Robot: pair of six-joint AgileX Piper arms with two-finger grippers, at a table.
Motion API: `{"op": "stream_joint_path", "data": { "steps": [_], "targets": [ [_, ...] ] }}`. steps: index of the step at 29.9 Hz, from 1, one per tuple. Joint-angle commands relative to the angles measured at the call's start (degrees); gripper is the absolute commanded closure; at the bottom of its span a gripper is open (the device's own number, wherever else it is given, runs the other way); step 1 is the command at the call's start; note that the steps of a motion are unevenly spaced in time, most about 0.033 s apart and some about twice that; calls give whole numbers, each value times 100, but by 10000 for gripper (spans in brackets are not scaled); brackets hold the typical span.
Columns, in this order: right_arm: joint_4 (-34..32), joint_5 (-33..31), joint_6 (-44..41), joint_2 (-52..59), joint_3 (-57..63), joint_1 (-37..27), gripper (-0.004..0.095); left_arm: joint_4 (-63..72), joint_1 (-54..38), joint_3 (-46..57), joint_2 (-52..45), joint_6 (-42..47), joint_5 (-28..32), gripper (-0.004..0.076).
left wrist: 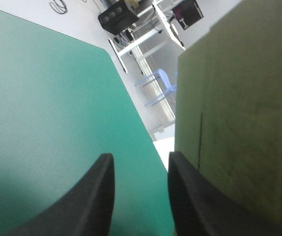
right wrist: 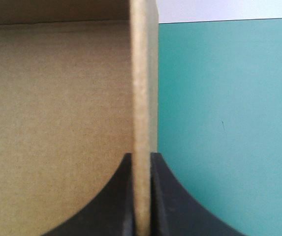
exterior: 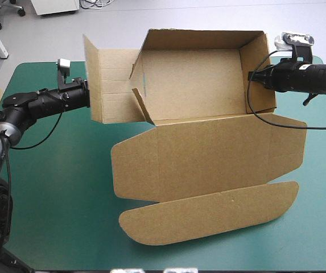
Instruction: Fold the box
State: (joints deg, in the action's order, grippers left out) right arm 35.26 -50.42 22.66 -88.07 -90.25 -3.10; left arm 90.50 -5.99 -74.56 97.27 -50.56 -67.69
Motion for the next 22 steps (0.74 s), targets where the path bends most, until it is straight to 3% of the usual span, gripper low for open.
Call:
{"op": "stream_joint_path", "data": {
  "steps": [1, 10, 19, 22],
  "targets": [
    [325, 343, -25, 238, -176, -29, 925, 515, 292, -148, -252, -48, -594, 464],
    [253, 356, -25, 238, -176, -29, 925, 714, 665, -148, -252, -219, -688, 456],
    [-589, 391, -557, 227, -176, -29, 925, 1000, 753, -148, -252, -162, -688, 408],
    [-591, 370, -570, 186, -176, -29, 925, 1008, 807, -148, -252, -171, -661, 384]
  ]
}}
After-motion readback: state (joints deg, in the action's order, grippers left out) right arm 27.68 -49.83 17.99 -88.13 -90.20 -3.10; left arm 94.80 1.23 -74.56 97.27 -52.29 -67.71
